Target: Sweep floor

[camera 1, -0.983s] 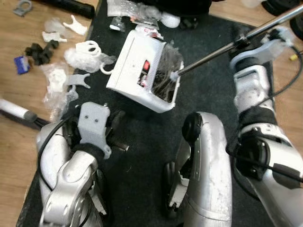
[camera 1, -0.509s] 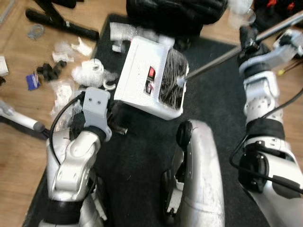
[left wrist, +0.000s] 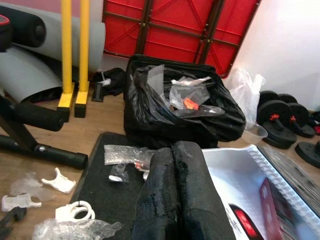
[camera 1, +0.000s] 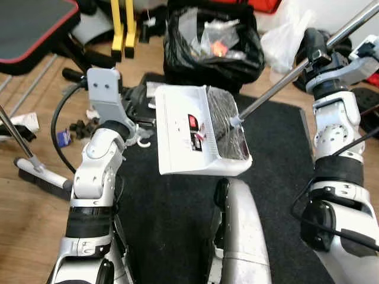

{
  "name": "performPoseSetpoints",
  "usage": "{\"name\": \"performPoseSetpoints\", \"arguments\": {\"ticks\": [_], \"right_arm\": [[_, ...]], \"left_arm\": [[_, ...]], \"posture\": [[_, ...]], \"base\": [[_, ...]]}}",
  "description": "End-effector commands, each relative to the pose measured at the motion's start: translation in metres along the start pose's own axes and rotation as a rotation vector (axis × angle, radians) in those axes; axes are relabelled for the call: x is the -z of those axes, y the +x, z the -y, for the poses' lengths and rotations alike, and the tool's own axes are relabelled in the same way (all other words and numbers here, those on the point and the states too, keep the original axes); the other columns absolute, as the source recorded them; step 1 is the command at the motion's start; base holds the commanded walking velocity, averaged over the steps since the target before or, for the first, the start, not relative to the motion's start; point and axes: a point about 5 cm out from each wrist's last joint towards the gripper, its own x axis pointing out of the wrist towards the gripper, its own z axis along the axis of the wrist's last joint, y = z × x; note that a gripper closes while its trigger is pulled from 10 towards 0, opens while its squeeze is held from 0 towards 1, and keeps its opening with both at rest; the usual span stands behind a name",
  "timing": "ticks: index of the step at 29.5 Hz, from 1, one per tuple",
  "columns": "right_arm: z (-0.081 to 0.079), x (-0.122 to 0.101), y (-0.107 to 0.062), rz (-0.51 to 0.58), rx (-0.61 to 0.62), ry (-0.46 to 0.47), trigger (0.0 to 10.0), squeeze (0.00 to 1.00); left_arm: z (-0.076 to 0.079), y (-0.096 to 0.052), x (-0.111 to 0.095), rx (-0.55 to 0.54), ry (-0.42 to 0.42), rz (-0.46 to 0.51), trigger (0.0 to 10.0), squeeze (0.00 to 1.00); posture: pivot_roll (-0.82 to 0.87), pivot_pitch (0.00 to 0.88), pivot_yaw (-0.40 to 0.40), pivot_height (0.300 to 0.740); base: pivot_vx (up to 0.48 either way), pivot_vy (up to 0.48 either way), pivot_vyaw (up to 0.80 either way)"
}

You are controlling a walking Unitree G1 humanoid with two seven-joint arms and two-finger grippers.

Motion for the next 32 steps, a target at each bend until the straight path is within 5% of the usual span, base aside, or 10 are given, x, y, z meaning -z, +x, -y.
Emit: {"name": "performPoseSetpoints", "arguments": {"ticks": [1,26,27,29,30,32], "right_arm": [[-0.004,-0.019,0.003,0.078,-0.019,0.004,10.0,0.00],[0.006,-0.002,-0.005,0.009,0.047,-0.019,9.6,0.00],[0.007,0.003,-0.007,-0.006,0.053,-0.024,2.9,0.00],[0.008,0.005,-0.008,-0.016,0.056,-0.028,2.9,0.00],[0.008,0.008,-0.009,-0.024,0.055,-0.031,0.0,0.00],[0.008,0.012,-0.011,-0.038,0.062,-0.055,0.0,0.00]], "left_arm": [[0.002,-0.001,0.008,-0.004,-0.005,-0.024,10.0,0.00],[-0.006,-0.003,0.022,-0.037,0.011,-0.060,10.0,0.00],[-0.007,-0.004,0.023,-0.039,0.014,-0.065,10.0,0.00],[-0.008,-0.005,0.024,-0.040,0.015,-0.068,10.0,0.00],[-0.009,-0.006,0.026,-0.043,0.019,-0.073,10.0,0.00],[-0.012,-0.011,0.032,-0.051,0.028,-0.093,10.0,0.00]], "posture": [[-0.14,0.049,-0.147,0.470],[-0.15,0.036,-0.147,0.560],[-0.14,0.035,-0.149,0.565],[-0.14,0.035,-0.149,0.570],[-0.14,0.035,-0.152,0.575],[-0.14,0.035,-0.154,0.585]], "base": [[0.000,0.000,0.00],[0.000,0.000,0.00],[0.000,0.000,0.00],[0.000,0.000,0.00],[0.000,0.000,0.00],[0.000,0.000,0.00]]}}
